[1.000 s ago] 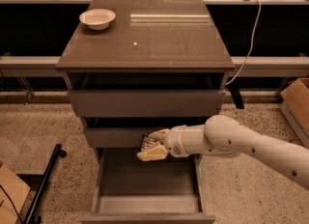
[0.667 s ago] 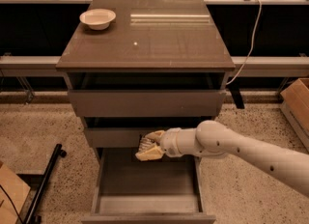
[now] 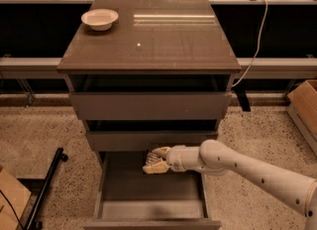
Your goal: Place rxbar chocolate into bottom drawer
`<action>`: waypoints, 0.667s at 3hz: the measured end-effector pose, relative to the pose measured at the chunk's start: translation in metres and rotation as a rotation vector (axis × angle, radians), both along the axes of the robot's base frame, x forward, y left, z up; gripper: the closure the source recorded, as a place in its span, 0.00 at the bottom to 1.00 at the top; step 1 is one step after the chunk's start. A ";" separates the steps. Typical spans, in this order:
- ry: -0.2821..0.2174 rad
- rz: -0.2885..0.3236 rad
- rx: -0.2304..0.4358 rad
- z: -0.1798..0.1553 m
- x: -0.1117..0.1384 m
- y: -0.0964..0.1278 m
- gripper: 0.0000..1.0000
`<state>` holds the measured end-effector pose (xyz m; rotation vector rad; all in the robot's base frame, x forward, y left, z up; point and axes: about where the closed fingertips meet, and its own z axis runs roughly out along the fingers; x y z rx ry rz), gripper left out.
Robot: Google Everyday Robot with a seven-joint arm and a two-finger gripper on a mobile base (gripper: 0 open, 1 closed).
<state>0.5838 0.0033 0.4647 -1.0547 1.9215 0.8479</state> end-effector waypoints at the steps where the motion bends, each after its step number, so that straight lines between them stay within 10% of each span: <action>1: 0.001 0.001 0.000 0.000 -0.001 0.000 1.00; 2: 0.034 -0.005 0.006 -0.037 0.001 0.007 1.00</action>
Offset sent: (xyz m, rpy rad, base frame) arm 0.0045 0.0147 -0.1142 0.0180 0.1021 -0.0263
